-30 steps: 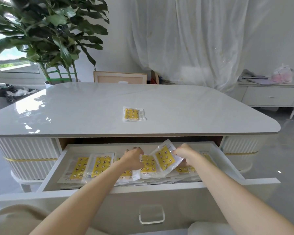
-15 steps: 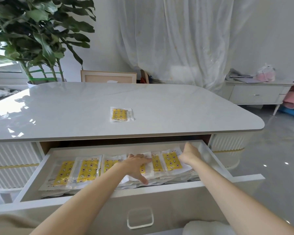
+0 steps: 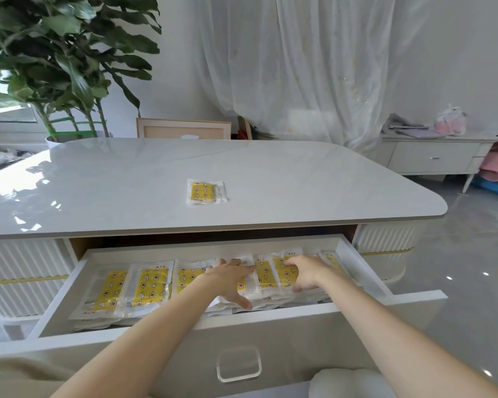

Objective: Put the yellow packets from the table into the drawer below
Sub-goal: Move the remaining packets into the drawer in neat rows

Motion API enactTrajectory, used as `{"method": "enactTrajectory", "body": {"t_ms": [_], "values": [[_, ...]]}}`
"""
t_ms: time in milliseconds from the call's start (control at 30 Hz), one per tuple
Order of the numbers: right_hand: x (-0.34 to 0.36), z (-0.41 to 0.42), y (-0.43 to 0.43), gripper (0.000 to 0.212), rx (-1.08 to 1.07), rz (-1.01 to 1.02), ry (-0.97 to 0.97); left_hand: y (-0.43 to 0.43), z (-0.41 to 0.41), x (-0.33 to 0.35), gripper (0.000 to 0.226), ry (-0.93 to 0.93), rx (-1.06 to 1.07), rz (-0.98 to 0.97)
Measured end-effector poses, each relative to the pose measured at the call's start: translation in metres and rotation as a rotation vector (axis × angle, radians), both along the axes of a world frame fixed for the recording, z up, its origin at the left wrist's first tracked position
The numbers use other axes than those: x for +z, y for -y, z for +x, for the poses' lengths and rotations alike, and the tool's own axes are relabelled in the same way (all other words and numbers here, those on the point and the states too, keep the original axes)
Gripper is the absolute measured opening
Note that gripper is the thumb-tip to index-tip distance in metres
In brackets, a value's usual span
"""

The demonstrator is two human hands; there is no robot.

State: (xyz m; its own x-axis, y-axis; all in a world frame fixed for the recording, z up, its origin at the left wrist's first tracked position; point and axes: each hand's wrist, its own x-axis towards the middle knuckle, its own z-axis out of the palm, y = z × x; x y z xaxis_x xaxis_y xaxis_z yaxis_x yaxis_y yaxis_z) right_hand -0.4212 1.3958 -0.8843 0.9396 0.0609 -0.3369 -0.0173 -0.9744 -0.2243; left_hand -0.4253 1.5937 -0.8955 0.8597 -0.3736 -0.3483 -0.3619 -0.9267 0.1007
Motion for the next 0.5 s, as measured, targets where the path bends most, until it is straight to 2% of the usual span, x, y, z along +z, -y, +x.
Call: {"method": "enactTrajectory", "body": {"t_ms": [100, 300, 500], "values": [[0.011, -0.005, -0.004, 0.062, 0.018, -0.020, 0.102, -0.004, -0.001, 0.006, 0.088, 0.007, 0.034, -0.042], [0.053, -0.011, -0.019, 0.040, 0.053, 0.162, 0.187, -0.014, -0.008, 0.050, 0.054, -0.022, 0.052, -0.176], [0.092, -0.011, -0.052, 0.029, 0.106, 0.270, 0.376, -0.036, -0.014, 0.109, 0.041, 0.134, 0.052, -0.172]]}}
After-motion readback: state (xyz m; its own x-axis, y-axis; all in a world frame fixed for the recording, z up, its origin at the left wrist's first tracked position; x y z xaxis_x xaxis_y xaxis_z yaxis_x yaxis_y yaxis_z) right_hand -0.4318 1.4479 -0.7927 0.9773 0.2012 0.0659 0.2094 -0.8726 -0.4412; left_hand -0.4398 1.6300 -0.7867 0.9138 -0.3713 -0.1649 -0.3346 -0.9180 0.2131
